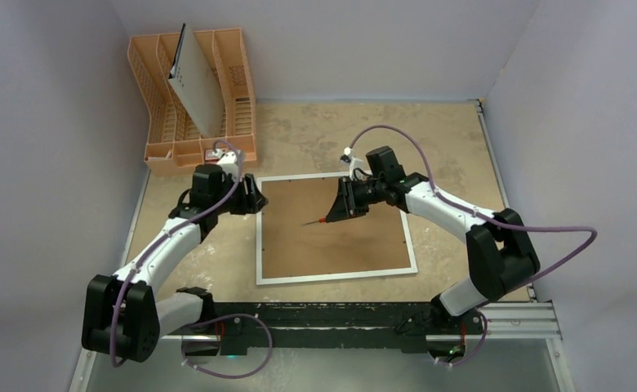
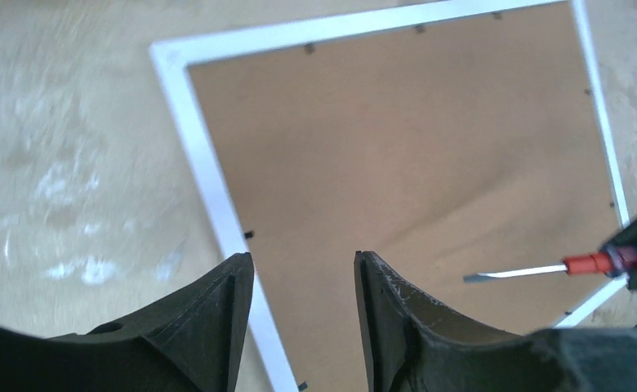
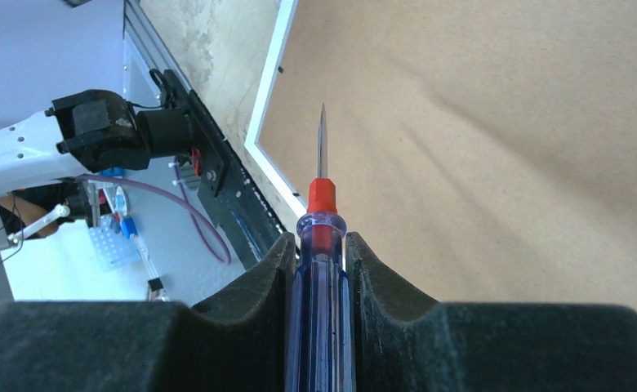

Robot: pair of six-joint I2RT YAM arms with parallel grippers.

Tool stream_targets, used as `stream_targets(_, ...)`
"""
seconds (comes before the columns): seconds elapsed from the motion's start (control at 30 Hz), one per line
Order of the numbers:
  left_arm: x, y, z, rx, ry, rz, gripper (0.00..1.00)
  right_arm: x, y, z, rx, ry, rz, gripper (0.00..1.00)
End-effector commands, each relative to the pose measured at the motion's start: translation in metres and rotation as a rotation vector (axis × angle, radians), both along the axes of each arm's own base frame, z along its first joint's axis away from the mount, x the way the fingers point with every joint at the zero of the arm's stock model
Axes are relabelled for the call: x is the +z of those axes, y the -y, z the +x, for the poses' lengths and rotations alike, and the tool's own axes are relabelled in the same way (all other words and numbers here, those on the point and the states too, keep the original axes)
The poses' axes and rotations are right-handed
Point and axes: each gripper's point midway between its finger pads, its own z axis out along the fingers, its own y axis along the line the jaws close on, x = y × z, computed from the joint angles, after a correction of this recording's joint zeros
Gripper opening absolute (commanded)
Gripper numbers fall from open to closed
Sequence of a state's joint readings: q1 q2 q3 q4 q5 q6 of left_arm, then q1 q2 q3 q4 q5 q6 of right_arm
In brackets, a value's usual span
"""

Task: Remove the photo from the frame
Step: Adjust the screwdriver, then release the photo frame item from the photo frame.

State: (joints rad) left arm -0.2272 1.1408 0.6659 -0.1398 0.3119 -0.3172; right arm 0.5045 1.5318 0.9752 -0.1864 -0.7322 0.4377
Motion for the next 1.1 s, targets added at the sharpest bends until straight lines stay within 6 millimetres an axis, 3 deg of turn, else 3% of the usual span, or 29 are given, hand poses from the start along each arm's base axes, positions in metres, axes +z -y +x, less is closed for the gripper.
stream_targets(0.0,-0.027,-0.013,-0.006,0.15,-0.131,-0.113,0.49,0.005,-0.022,-0.006,0.011,-0.015,0.044,0.0)
stream_targets(0.37,-0.072,-0.013,-0.026,0.131,-0.267,-0.083,0.45,-0.008,-0.071,-0.039,0.089,-0.107,0.073,0.0)
stream_targets(0.6,-0.089,-0.02,-0.032,0.143,-0.312,-0.029,0.39,-0.021,-0.085,-0.033,0.055,-0.162,0.071,0.0)
stream_targets(1.07,-0.105,-0.022,-0.039,0.129,-0.356,0.028,0.35,-0.047,-0.095,-0.022,-0.009,-0.231,0.03,0.0)
